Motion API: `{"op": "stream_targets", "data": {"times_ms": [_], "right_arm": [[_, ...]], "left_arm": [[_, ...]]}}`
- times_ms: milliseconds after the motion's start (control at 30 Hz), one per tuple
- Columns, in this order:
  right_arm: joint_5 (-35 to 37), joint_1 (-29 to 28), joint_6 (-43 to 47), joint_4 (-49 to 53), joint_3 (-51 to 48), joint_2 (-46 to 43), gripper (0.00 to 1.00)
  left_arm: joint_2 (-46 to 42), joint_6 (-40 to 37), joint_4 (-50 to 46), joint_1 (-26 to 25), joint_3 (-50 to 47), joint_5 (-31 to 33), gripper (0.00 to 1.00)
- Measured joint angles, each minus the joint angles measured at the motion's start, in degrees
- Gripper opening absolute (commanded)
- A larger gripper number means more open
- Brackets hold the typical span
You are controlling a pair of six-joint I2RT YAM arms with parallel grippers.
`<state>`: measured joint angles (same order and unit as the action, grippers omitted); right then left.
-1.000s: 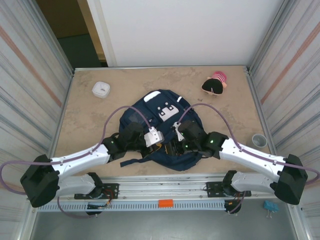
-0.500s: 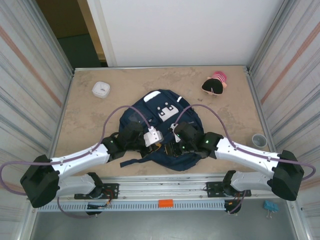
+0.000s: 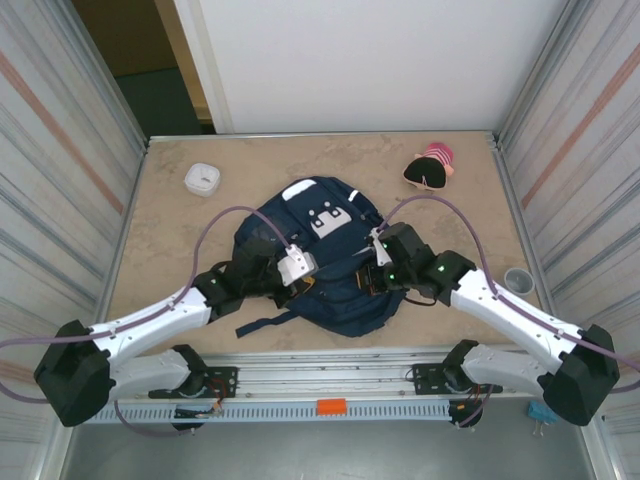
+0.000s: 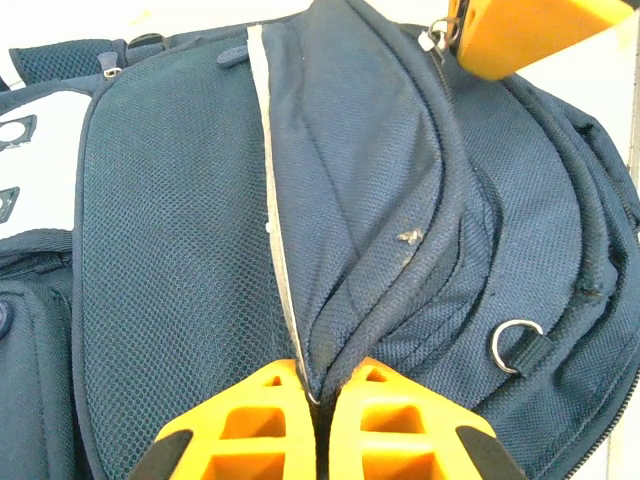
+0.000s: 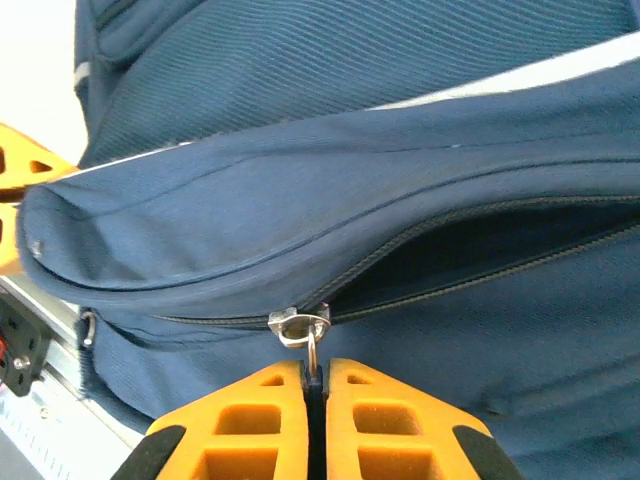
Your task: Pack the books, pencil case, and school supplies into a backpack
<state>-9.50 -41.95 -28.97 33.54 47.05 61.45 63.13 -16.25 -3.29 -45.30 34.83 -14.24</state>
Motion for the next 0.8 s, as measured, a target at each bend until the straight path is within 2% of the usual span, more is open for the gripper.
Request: {"op": "stream_targets", "data": {"times_ms": [233,267,367,500,667,800], "right_arm": [[-2.62,0.42,1.62,0.20,0.00,0.28,0.00],[-3.02,0.07,1.42,-0.48,0.00,0.48,0.00],[-3.15,-2.99,-0.15,-4.42,-0.70,0.94,0.00],[-1.68,-8.83,-4.09,-12.22,-1.73,3.58,0.00],[0.85,-14.56,-8.55,-20.70,-1.73,11.13,0.00],[2.27,-16.68,-9.66,-21.81,-0.55,15.26,0.00]], "left_arm": [[-1.20,0.96,-1.95,0.37,0.00,1.88,0.00],[-1.70,1.79,-2.45,0.63,0.00,2.67,0.02],[-3.61,5.09,-3.80,2.40,-0.37,5.42,0.11],[-5.75,8.79,-5.81,7.19,-1.27,7.10,0.25],[-6.60,15.13,-7.98,13.00,-1.99,11.52,0.53],[-8.46,24.37,-12.15,14.36,-1.95,14.95,0.61]]}}
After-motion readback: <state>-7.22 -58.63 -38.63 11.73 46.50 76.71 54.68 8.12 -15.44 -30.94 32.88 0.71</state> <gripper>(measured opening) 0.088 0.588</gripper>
